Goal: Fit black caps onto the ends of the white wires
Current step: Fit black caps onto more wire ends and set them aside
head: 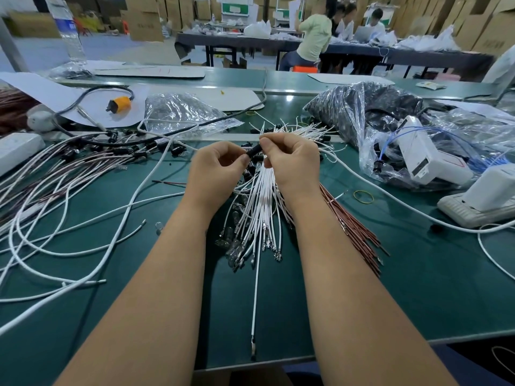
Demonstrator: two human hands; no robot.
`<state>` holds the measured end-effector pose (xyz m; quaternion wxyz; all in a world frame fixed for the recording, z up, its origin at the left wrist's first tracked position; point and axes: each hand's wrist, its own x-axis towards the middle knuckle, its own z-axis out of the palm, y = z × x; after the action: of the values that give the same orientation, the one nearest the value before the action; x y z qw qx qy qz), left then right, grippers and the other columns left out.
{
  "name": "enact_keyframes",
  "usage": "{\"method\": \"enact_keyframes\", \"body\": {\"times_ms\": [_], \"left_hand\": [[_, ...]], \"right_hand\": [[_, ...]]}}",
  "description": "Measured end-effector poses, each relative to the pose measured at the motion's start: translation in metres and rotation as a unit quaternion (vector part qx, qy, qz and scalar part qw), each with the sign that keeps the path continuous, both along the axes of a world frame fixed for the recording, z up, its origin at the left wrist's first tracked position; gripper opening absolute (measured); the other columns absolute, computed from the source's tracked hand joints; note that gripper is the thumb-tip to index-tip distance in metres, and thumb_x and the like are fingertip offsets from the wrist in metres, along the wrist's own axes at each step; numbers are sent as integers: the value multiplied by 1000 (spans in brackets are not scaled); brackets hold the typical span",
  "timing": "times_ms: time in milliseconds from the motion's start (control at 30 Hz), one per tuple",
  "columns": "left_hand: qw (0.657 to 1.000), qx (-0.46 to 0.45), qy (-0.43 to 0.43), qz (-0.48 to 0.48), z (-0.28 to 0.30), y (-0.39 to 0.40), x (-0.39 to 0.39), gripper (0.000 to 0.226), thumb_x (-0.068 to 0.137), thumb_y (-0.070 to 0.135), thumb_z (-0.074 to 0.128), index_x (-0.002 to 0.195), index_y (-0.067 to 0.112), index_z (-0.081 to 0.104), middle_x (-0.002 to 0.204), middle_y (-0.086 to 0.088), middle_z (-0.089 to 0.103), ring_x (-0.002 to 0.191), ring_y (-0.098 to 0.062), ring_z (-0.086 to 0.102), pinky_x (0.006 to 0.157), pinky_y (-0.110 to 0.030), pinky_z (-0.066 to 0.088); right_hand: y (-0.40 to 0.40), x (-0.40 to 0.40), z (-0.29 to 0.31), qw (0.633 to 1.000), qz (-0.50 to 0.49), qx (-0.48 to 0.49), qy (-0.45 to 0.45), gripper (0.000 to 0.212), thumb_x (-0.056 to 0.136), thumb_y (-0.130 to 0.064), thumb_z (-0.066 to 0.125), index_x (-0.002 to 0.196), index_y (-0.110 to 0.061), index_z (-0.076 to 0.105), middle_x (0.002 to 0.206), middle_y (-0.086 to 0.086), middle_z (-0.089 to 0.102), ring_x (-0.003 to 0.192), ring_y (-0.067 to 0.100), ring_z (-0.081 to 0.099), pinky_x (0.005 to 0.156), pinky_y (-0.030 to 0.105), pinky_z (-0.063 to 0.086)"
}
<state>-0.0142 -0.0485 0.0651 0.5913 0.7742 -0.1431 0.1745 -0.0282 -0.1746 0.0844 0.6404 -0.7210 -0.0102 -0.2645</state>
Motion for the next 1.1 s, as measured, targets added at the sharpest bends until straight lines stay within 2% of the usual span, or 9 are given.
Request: {"method": "enact_keyframes", "body": {"times_ms": [100,167,300,500,700,800,967,1100], "left_hand": [[1000,6,-12,12,-1,1,2,11,87,9,67,79,17,67,65,4,61,59,-6,51,59,-20,44],[1000,10,-20,22,-1,1,3,9,87,11,67,81,17,68,68,2,64,62,-8,55,62,-23,48],[998,9,-42,46,-1,1,3,7,86,11,68,82,16,68,72,2,66,64,-7,57,63,-17,48],[998,16,-48,42,0,2,1,3,87,11,67,85,13,68,77,-6,68,74,-23,64,72,-34,55],[997,29,-51,44,0,2,1,5,87,11,66,84,14,67,77,-6,68,75,-24,65,73,-37,55],[997,35,-54,45,0,2,2,5,86,10,67,83,15,67,76,-3,67,72,-17,63,72,-32,55],[997,19,-64,42,0,4,2,6,85,10,67,82,15,68,71,6,65,63,-1,57,63,-15,48],[997,15,-67,46,0,4,3,5,85,11,68,82,14,69,70,5,65,62,-1,57,61,-13,47]], "right_hand": [[-1,0,0,1000,-1,28,5,12,86,-2,68,98,-6,68,68,2,63,51,6,57,56,20,51],[0,-1,1,999,-1,41,3,9,86,-2,69,91,-7,65,71,6,65,53,9,59,57,22,53],[0,0,0,999,11,53,-3,13,87,4,65,84,-8,65,72,3,65,52,3,59,56,17,51],[1,0,1,998,19,58,-6,16,87,8,61,86,-8,66,73,3,65,52,1,60,57,17,52],[1,0,1,999,9,42,-11,16,86,7,62,84,-8,68,70,3,66,53,4,61,59,19,54],[1,-1,1,999,12,41,-13,19,86,8,61,82,-10,67,70,1,66,55,4,62,58,19,53],[1,0,2,998,13,54,-3,14,86,5,62,87,-8,66,73,5,66,53,4,62,57,18,51],[1,0,2,997,23,77,6,7,86,1,66,86,-6,67,71,5,66,51,6,62,56,20,54]]}}
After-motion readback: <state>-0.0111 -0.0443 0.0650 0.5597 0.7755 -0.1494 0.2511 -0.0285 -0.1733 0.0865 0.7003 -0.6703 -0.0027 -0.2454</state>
